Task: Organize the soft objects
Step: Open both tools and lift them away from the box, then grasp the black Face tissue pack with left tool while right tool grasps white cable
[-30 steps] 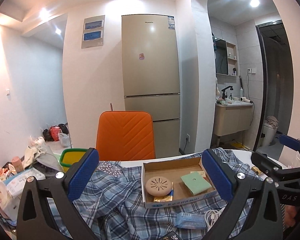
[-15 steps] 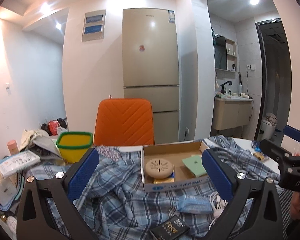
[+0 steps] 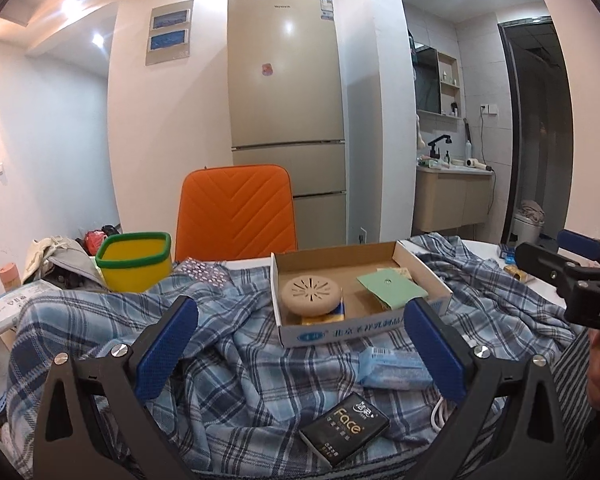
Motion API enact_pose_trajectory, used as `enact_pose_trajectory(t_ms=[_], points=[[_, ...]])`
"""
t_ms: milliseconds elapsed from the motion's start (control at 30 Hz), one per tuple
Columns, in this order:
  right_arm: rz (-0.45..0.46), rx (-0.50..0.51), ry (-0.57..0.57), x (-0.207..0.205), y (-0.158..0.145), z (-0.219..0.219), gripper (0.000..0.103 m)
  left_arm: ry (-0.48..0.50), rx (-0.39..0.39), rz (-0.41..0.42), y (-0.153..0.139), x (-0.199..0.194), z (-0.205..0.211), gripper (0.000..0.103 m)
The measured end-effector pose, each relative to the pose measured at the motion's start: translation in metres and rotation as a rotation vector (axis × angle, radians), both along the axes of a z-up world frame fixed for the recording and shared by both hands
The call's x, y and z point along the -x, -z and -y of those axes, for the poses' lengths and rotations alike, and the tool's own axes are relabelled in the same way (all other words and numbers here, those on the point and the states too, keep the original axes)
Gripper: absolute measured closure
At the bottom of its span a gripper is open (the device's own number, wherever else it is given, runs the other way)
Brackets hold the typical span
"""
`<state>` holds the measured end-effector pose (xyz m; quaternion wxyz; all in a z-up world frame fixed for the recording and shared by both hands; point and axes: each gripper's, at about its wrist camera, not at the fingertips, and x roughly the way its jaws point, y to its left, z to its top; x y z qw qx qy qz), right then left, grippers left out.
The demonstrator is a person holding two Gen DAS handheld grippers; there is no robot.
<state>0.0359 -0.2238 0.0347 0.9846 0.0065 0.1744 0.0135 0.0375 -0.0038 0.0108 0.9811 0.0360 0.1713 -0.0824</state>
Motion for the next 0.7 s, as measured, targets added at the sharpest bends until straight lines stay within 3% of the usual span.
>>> enact_pose_trajectory(t_ms=[367, 500, 700], points=[[-0.11, -0.033, -0.028, -0.011, 0.008, -0.003, 0.0, 0.041, -0.005, -0.087, 0.013, -0.005, -0.006, 0.001], [-0.16, -0.043, -0.041, -0.016, 0.012, -0.006, 0.0, 0.077, -0.048, -0.129, 0.019, -0.007, -0.004, 0.001], [-0.184, -0.029, -0.059, -0.021, 0.018, -0.011, 0.0, 0.217, -0.113, -0.296, 0.041, -0.021, 0.009, 0.001]])
